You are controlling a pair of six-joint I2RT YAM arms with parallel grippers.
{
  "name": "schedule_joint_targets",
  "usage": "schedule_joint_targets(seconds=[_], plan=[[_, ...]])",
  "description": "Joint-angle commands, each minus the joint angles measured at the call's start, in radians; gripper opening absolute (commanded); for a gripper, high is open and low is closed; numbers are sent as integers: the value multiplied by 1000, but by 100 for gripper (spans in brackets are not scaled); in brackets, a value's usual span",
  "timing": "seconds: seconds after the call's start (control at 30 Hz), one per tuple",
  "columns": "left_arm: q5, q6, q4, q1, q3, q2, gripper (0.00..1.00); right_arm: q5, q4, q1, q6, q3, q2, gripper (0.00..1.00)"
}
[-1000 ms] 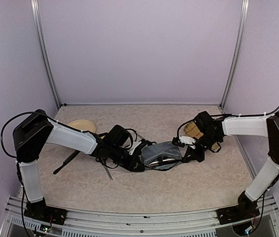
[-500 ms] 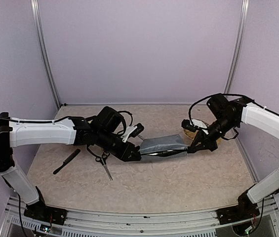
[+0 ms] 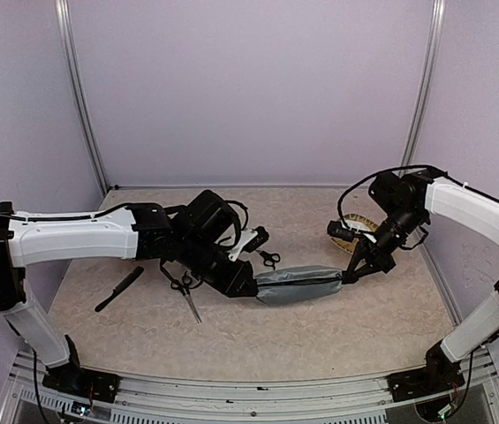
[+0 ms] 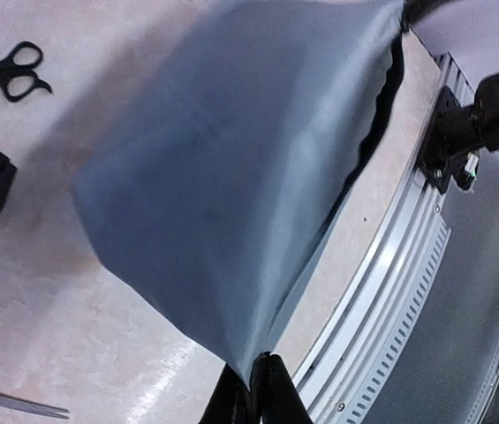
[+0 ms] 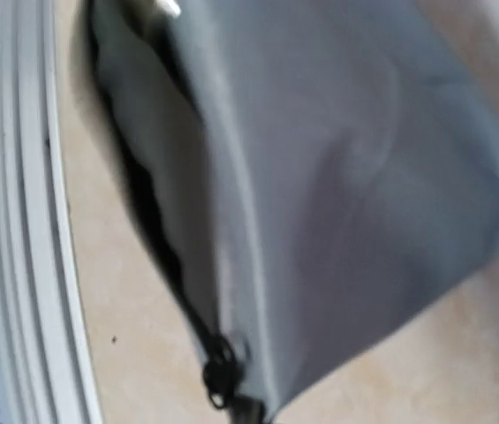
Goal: Sort the hair-cutting tools
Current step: Adjust the kit bag at the center of the board.
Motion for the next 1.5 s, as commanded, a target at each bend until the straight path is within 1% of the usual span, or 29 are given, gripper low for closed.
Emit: schedule_joint_targets(seconds=[0.0, 0.1, 0.17, 0.2, 0.23, 0.27, 0.3, 0.33, 0.37, 0.4, 0.43, 0.47, 0.53, 0.6, 0.67, 0.7, 0.77, 0.83, 0.9, 0.93, 0.97, 1.03, 1.07, 1.1, 1.13, 1.2, 1.23, 1.33, 1.47], plan=[[-91, -48, -39, 187, 11, 62, 0, -65, -44, -18, -29, 7, 136, 0], [86, -56, 65, 113, 32, 57, 0, -245, -159, 15, -108, 34, 185, 2], [-9, -38, 32, 46, 56, 61, 0, -170, -10, 5, -34, -34, 129, 0], [-20, -95, -1, 53, 84, 79, 0, -146, 31, -10, -13, -52, 114, 0], [133, -134, 25, 56, 117, 89, 0, -184, -26, -13, -49, -27, 143, 2], [209, -131, 82, 17, 154, 77, 0, -251, -131, -13, -112, 18, 180, 3], [112, -76, 70, -46, 195, 67, 0, -281, -148, -19, -107, 41, 194, 2], [-49, -31, 17, -58, 209, 69, 0, -237, -77, -27, -55, 26, 188, 1], [-111, -21, -22, -13, 212, 91, 0, -174, 31, -34, 12, -5, 179, 1], [126, -48, -34, 45, 236, 124, 0, -129, 99, -37, 34, -18, 186, 0], [248, -95, 1, 55, 267, 140, 0, -109, 99, -39, 47, 0, 211, 1], [200, -79, 43, 17, 308, 128, 0, -103, 93, -50, 65, 40, 241, 2], [-120, -7, -49, -24, 389, 143, 0, -69, 118, -74, 116, 94, 287, 4], [-284, -3, -171, 106, 360, 192, 0, -56, 87, -86, 101, 150, 312, 3], [-278, -44, -155, 242, 257, 178, 0, -178, -61, -92, 9, 282, 316, 2], [-252, -34, -121, 247, 207, 140, 0, -245, -120, -92, -28, 334, 297, 1], [-93, 42, -21, 133, 205, 63, 0, -259, -63, -92, 24, 351, 205, 0], [-9, 101, -19, 18, 301, 49, 0, -111, 92, -93, 134, 289, 134, 0], [-203, 95, -69, 20, 367, 62, 0, -178, 44, -95, 60, 280, 130, 0], [-347, 62, -97, 67, 370, 69, 0, -252, -77, -83, -4, 305, 147, 2], [-396, 16, -119, 132, 363, 84, 0, -296, -133, -58, -36, 339, 162, 2], [-61, -4, 0, 212, 337, 89, 0, -232, -12, -40, 83, 320, 147, 0], [48, -30, 73, 199, 332, 80, 0, -165, 54, -41, 130, 299, 132, 0], [40, -34, 84, 169, 357, 78, 0, -101, 84, -50, 147, 292, 126, 0], [-56, -26, 18, 155, 402, 86, 0, -59, 103, -77, 165, 298, 129, 0], [-342, -26, -125, 216, 433, 91, 0, -44, 129, -166, 204, 333, 157, 0], [-338, -37, -140, 272, 397, 76, 0, -48, 146, -209, 230, 358, 171, 0], [57, -27, 2, 339, 282, 24, 0, -121, 117, -244, 219, 427, 192, 0], [144, 5, 33, 249, 267, 23, 0, -234, 39, -206, 119, 398, 159, 0]])
